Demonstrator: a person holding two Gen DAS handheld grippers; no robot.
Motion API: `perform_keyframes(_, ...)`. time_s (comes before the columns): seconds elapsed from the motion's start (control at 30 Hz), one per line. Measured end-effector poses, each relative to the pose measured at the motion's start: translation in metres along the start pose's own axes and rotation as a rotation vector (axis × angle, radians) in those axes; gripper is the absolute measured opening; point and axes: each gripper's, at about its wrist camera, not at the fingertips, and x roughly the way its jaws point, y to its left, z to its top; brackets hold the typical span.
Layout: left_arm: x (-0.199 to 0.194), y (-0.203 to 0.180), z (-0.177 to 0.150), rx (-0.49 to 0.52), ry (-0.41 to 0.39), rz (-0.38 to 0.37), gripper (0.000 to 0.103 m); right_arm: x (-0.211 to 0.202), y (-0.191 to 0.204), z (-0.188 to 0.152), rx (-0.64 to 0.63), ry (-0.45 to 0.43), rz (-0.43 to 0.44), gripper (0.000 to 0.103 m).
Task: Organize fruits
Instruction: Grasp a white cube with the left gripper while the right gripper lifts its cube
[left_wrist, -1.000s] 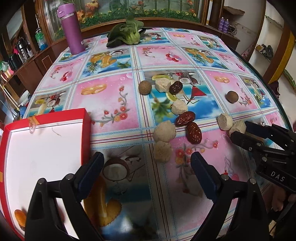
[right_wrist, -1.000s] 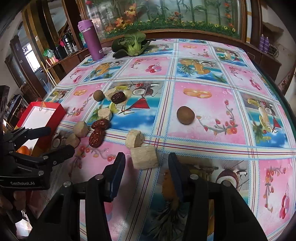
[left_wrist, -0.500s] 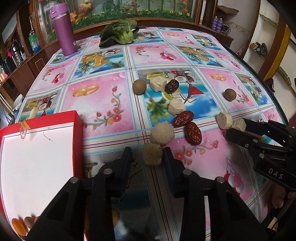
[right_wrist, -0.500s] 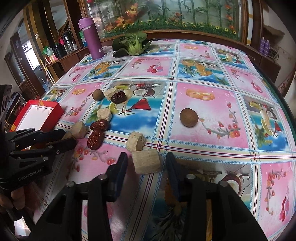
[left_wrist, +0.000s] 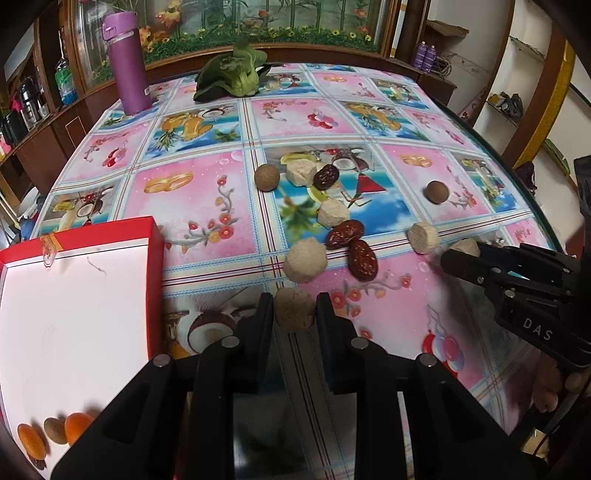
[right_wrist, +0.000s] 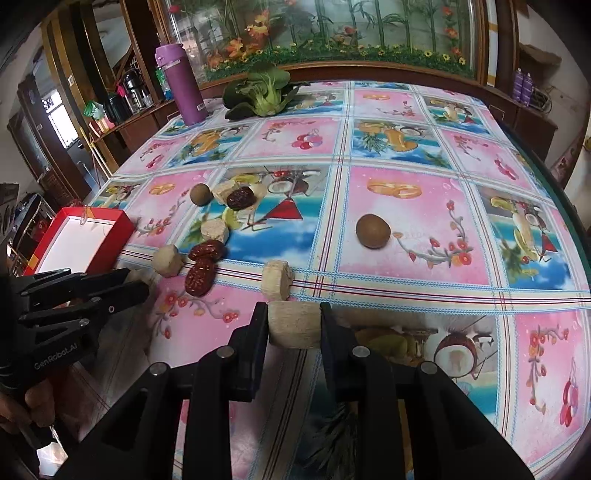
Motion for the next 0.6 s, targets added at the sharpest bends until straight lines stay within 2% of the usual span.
perform_keyframes(0.23,-0.046,0.011,-0.009,-0.022,-0.088,-0.007,0.025,-0.019,0.035,0.006,-0.063,-0.041,0.032,0.025)
perform_keyframes(0.6,-0.109,0.087,-0.039,-0.173,-0.194,0.112,0.025,-0.027,0.130,0.021,-0.199,-0.085,0.145,0.025)
